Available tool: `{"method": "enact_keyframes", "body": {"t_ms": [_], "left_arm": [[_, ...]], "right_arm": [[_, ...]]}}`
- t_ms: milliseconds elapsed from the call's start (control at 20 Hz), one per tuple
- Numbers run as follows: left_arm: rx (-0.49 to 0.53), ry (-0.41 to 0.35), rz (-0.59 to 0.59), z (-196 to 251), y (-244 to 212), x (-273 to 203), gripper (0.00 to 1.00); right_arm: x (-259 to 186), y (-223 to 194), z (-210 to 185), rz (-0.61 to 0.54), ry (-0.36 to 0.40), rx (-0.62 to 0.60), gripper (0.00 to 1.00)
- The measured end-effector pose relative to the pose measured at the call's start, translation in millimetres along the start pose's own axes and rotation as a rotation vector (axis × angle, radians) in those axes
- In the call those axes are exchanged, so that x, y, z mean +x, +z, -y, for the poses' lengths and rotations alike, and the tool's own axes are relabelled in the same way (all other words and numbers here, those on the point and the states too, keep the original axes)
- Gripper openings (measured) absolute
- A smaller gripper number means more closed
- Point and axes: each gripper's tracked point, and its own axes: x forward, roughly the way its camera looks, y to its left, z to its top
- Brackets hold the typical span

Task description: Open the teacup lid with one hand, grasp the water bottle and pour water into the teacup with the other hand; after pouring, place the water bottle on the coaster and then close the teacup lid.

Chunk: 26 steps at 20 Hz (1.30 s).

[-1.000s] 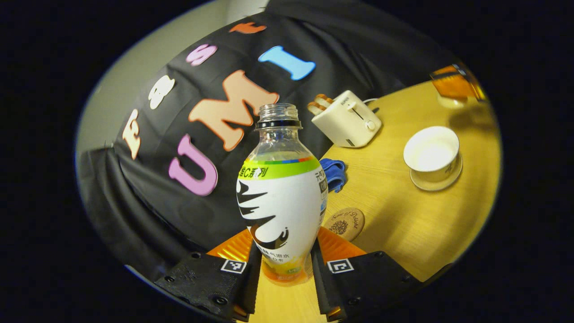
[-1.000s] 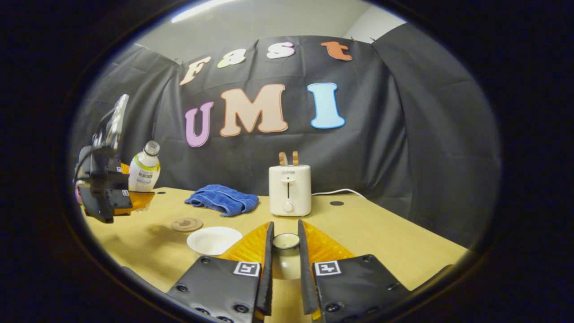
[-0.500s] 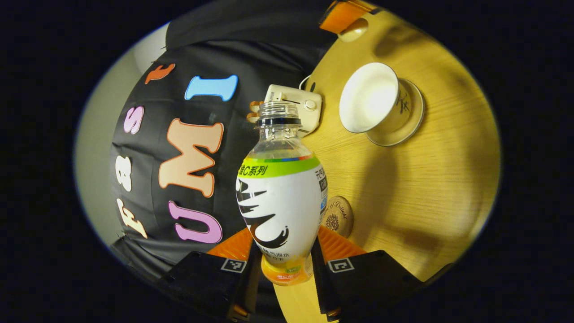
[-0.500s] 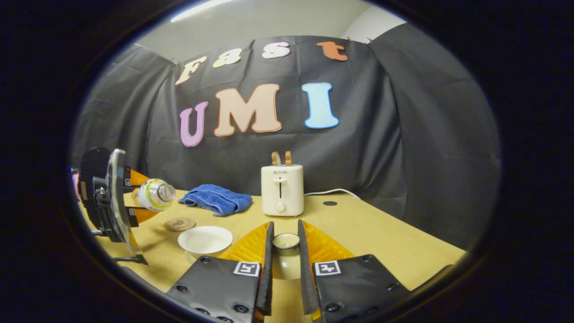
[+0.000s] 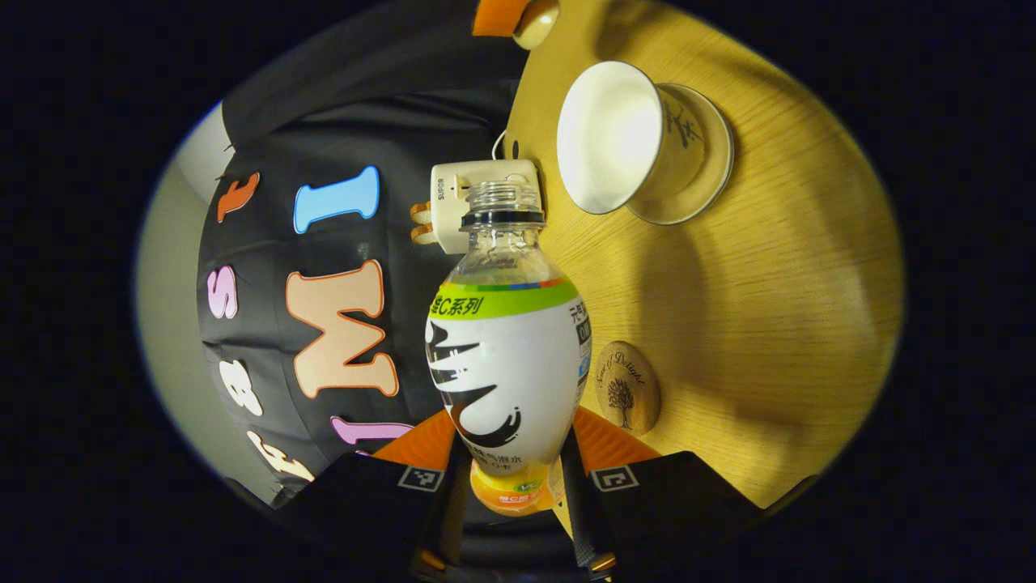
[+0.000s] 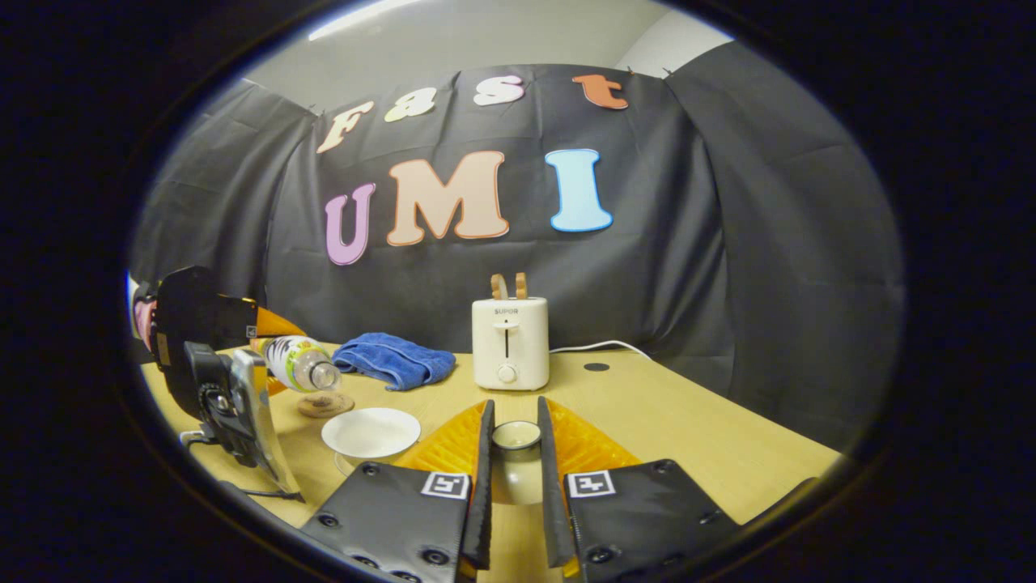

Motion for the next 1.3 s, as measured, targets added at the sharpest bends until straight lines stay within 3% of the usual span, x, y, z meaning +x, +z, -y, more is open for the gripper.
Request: {"method": "enact_keyframes", "body": {"t_ms": [1300], "left_arm": [[0.514,0.09,-0.025,-58.1,5.4,-8.9,0.51]], "right_arm": [[0.5,0.0,-1.4,-0.001,0.017,-0.001,0.3]]}}
